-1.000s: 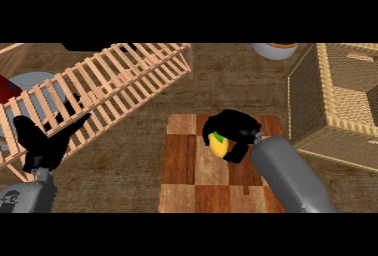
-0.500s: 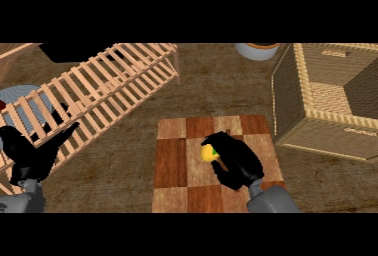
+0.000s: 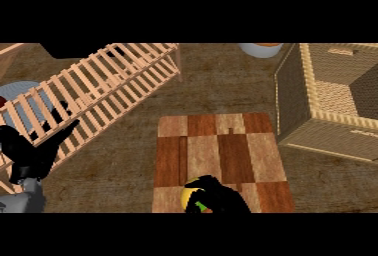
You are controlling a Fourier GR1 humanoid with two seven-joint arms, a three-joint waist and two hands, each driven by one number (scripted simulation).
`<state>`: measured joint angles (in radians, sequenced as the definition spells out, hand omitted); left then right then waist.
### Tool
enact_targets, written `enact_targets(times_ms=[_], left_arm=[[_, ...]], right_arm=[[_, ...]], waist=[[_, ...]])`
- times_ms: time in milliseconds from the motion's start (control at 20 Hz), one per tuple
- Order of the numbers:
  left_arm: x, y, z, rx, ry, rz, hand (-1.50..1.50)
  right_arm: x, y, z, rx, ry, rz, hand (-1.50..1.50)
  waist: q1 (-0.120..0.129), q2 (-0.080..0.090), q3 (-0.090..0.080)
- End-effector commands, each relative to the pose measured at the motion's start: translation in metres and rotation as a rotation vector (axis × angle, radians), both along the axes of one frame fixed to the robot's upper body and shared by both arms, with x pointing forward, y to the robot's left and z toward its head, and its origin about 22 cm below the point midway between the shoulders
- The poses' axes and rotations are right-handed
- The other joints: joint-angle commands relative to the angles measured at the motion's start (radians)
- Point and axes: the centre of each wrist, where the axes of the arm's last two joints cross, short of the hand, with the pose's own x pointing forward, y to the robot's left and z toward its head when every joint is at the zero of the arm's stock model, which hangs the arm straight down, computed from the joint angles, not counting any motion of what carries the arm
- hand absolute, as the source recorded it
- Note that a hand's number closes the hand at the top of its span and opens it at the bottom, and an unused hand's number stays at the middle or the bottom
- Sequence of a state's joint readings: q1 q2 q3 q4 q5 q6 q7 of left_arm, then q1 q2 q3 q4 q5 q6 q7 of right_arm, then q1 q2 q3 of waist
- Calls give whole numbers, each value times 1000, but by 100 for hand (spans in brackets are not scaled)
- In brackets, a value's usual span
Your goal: Pick the lemon from the cutting board and place it in the basket
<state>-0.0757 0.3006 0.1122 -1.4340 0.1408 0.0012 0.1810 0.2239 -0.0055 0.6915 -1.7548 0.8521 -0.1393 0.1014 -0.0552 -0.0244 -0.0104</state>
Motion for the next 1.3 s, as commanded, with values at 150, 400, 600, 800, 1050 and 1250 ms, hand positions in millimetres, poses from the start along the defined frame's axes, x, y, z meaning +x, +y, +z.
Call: enact_targets(times_ms=[150,400,600,800,1050,1250], left_arm=[[10,3,21,45,-15,-4,0],[13,7,19,28,-15,-5,0],[12,-6,14,39,-13,-15,0],[16,3,27,32,-21,-42,0],[30,-16,27,42,-64,-56,0],[28,2,24,44,-46,-34,0]], right_arm=[[-65,-4,84,149,-141,-180,150],[-55,-12,102,123,-196,-283,150],[-42,-22,118,73,-269,-317,150],[-38,-31,135,78,-285,-390,150],[-29,-45,179,68,-331,-495,150],[-16,-57,202,21,-337,-607,150]], waist=[[11,9,9],[6,10,8],[16,14,8],[32,17,8],[57,30,7],[58,29,8]])
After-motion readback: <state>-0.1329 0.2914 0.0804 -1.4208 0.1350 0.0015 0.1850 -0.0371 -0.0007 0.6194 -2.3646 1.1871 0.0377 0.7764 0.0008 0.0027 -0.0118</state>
